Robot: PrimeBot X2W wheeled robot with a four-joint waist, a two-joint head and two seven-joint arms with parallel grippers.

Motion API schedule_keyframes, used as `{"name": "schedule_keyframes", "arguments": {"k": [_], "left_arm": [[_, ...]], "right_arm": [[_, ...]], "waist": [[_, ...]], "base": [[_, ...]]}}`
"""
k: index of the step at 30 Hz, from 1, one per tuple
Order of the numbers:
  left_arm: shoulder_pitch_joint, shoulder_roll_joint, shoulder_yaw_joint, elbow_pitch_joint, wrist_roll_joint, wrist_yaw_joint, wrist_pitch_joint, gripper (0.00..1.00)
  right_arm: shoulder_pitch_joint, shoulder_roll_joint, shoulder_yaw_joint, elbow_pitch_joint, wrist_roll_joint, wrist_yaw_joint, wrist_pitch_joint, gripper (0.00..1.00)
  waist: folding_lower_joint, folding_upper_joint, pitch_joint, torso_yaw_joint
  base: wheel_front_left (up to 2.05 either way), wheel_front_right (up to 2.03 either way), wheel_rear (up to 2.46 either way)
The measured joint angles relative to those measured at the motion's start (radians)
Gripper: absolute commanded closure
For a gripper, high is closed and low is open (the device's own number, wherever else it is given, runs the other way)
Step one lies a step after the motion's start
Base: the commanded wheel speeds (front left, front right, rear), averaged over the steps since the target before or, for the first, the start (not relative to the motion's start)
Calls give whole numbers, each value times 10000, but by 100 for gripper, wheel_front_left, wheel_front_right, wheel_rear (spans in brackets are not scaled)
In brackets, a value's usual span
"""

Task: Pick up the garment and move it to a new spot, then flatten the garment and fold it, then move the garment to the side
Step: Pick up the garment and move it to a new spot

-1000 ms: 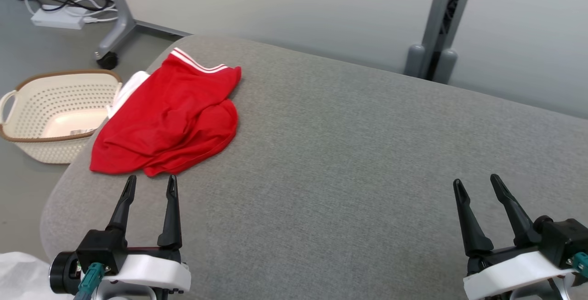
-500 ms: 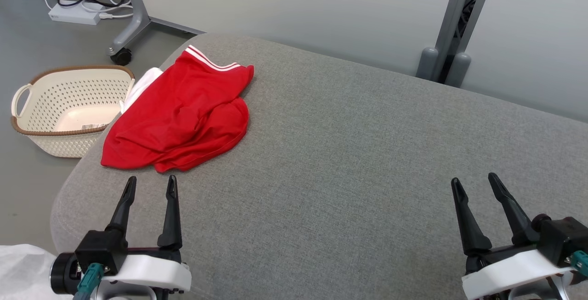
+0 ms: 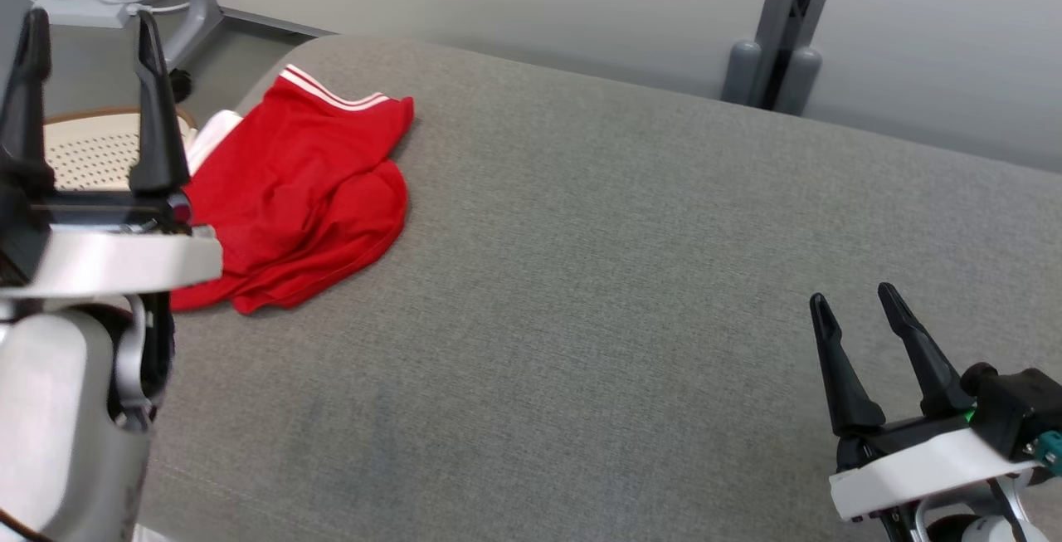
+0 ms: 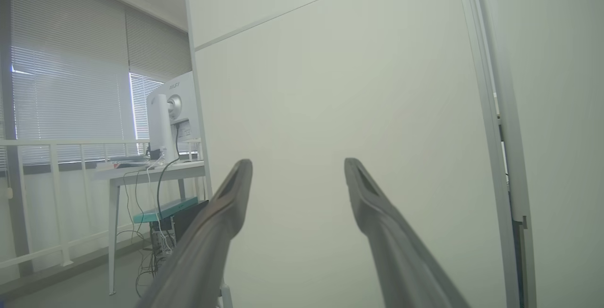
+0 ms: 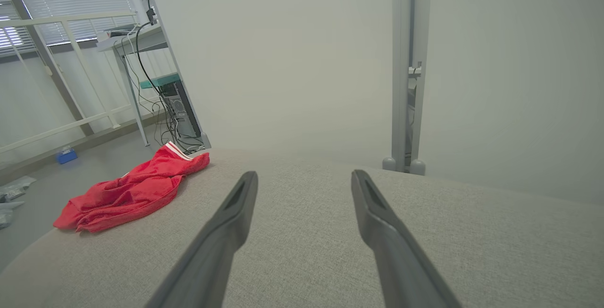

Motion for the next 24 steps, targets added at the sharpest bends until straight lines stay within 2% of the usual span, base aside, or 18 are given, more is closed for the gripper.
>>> {"name": "schedule_keyframes", "arguments": {"k": [4, 5, 12, 17, 21, 24], "left_arm": [[-1254, 382, 268, 1289, -336, -311, 548, 0], [-1499, 470, 322, 1735, -485, -508, 587, 0], [-2627, 765, 573, 5916, -1398, -1373, 1275, 0], [-3061, 663, 700, 8401, -1921, -1756, 1595, 0], [-3236, 431, 882, 9843, -2374, -2130, 1745, 0], [-3377, 362, 1014, 10778, -2621, -2167, 1987, 0]], "right_arm": [[-272, -88, 31, -42, -2, 0, 42, 0], [-325, -109, 8, -52, -2, 0, 40, 0], [-809, -313, 40, -167, 15, 0, 69, 0], [-1168, -489, -33, -268, 21, 0, 71, 0], [-1354, -548, -86, -274, 44, 0, 35, 0], [-1358, -566, -102, -236, 92, 0, 2, 0]], "waist": [[0, 0, 372, -445], [0, 0, 489, -555], [0, 0, 1507, -1353], [0, 0, 2334, -1838], [0, 0, 2873, -2144], [0, 0, 3137, -2274]], "base": [[0, 0, 0], [0, 0, 0], [0, 0, 0], [0, 0, 0], [0, 0, 0], [0, 0, 0]]}}
